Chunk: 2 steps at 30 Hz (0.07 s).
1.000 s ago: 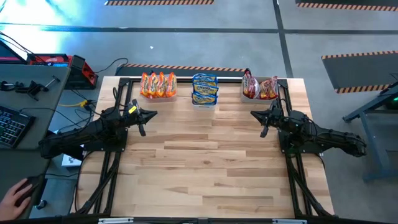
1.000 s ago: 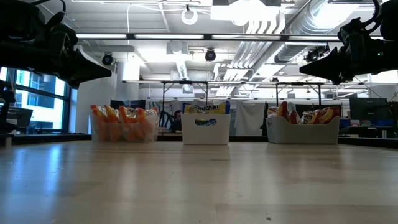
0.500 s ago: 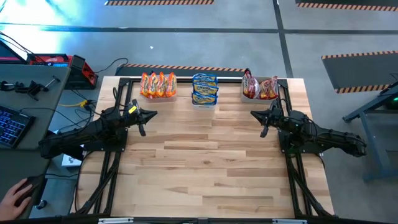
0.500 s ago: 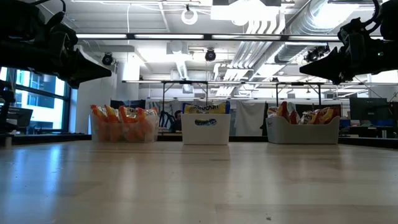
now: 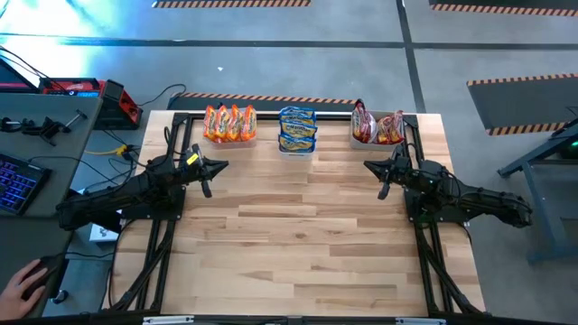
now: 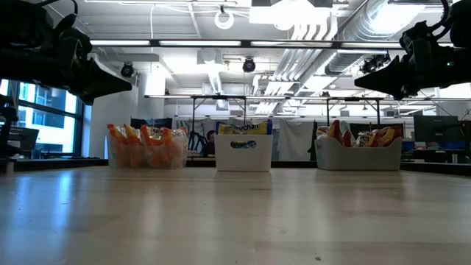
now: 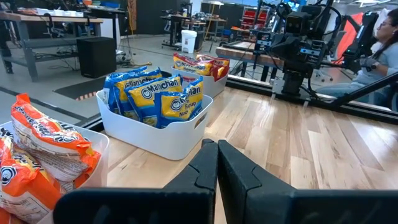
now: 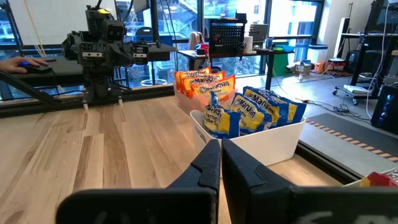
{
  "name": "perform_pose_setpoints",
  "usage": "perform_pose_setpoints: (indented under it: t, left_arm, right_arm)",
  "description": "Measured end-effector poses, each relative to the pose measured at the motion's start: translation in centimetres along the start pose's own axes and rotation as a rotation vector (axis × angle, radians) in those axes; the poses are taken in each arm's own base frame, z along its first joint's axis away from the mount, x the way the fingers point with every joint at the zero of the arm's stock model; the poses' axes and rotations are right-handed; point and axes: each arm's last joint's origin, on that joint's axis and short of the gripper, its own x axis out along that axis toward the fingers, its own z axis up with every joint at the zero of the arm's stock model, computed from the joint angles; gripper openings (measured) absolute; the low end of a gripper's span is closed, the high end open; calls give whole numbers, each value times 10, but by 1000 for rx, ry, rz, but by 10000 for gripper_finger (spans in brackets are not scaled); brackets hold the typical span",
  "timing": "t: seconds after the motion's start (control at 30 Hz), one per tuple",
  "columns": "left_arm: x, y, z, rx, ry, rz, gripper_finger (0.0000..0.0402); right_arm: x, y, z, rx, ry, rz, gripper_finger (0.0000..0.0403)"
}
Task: Sort Maruchan noodles
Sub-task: Return to Home Position
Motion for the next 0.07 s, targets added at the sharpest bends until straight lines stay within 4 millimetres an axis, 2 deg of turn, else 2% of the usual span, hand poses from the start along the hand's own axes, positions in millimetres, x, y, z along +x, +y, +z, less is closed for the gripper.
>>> perform_pose_setpoints:
  t: [0.07]
  left_arm:
    - [0,0,0,0,0,0,0]
  right_arm:
    - [0,0,0,0,0,0,0]
